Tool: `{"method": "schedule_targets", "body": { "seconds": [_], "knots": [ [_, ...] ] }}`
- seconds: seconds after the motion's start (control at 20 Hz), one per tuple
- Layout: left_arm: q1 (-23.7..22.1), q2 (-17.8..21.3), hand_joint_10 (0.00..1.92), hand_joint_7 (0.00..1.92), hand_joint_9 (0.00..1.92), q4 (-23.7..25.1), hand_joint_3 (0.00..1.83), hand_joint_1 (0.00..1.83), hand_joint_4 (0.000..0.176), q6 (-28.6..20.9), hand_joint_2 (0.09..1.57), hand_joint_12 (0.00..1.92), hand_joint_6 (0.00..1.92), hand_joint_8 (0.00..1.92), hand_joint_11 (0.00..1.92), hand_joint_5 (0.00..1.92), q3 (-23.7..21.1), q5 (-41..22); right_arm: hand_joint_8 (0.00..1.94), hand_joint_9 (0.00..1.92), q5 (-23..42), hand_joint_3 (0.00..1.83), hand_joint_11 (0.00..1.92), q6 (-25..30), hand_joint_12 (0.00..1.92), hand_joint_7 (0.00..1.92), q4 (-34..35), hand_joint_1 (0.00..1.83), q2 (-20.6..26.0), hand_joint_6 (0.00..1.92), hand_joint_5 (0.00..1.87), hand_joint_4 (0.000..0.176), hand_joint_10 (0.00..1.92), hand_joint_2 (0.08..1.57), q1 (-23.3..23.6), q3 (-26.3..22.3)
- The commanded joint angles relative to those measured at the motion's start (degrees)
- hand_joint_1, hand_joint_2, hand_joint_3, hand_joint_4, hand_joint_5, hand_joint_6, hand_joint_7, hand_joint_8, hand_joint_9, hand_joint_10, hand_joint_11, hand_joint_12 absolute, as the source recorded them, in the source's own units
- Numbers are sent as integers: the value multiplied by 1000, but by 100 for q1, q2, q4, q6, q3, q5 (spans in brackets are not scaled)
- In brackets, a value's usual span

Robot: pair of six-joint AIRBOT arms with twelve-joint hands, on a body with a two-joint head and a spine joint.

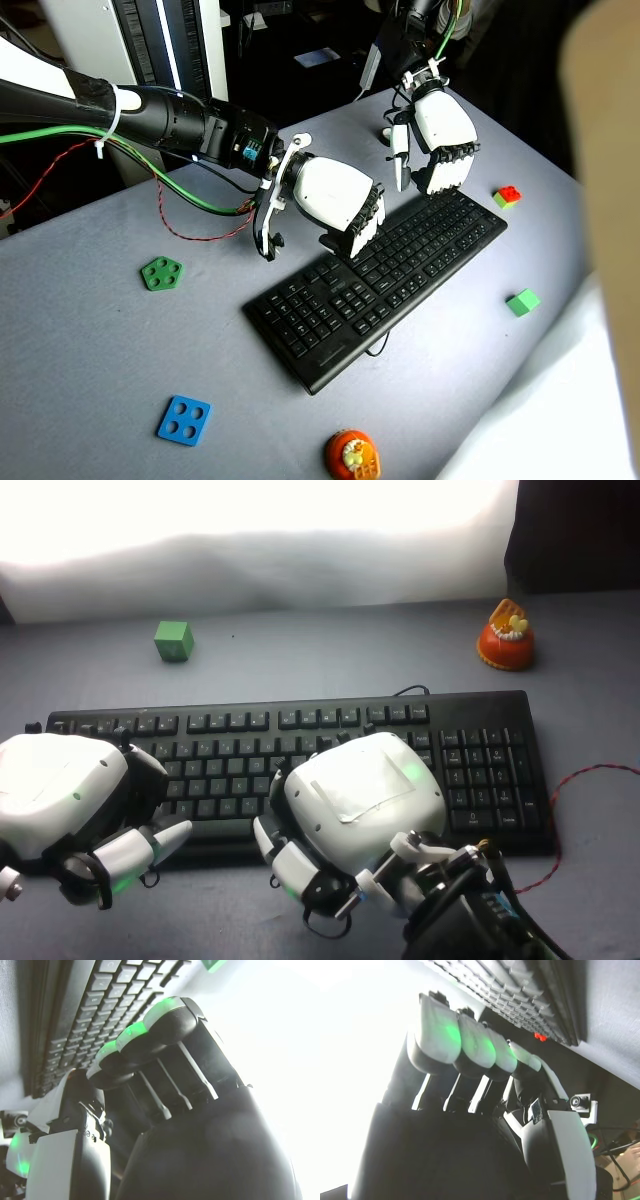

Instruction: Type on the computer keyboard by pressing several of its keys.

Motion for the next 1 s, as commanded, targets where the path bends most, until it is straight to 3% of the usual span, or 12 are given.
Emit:
{"method": "schedule_targets", "body": {
  "seconds": [0.0, 0.1, 0.25, 0.45, 0.6, 0.7, 0.85, 0.95],
  "knots": [
    [-20, -5, 176, 343, 352, 213, 151, 94, 20, -4, 1172, 1129, 132, 73, 5, 296, 26, -619, 119, 237, 415, 250, 0, -14, 1056, 351, -452, 157, -4, 299, 273, 0, 347, 1059, 78, -8],
    [-17, -24, 39, 372, 397, 213, 4, 116, 18, -8, 1244, 1142, 19, 5, 0, 338, 42, -651, 2, 303, 451, 15, 0, -20, 981, 396, -437, 129, -22, 88, 337, 0, 118, 1192, 96, -8],
    [22, -47, 28, 371, 409, 213, 4, 21, 10, -45, 1251, 1168, 17, 0, 0, 360, 40, -818, 1, 304, 487, 6, 0, -35, 998, 360, -431, 117, -26, 52, 322, 0, 90, 1202, 102, -6],
    [182, -131, 21, 366, 412, 203, 1, 93, 18, -102, 1251, 1180, 21, 0, 0, 389, 29, -1065, 1, 300, 292, 3, 0, -47, 775, 341, -69, 62, -34, 22, 307, 0, 60, 1204, 102, -9],
    [382, -324, 11, 366, 398, 203, 6, 65, 5, -209, 1269, 1135, 22, 1, 0, 408, 83, -1381, 1, 294, 212, 0, 0, -68, 760, 330, 274, 73, -34, 14, 308, 0, 39, 1193, 83, -11],
    [501, -502, 1, 301, 322, 203, 4, 64, 19, -245, 1271, 1000, 1, 0, 0, 305, 135, -1626, 13, 337, 118, 0, 0, -77, 880, 388, 491, 149, -24, 30, 365, 0, 44, 1183, 52, -9],
    [654, -777, 0, 270, 288, 204, 0, 84, 24, -271, 1251, 920, 0, 0, 0, 289, 230, -2073, 0, 263, 60, 0, 0, 15, 722, 292, 574, 129, -22, 2, 281, 0, 7, 1160, -29, -8],
    [704, -865, 0, 232, 275, 205, 0, 74, 32, -271, 1234, 919, 0, 0, 0, 229, 267, -2195, 3, 263, 55, 0, 0, 28, 831, 278, 581, 202, -20, 4, 270, 0, 6, 1128, -55, -7]
  ]
}}
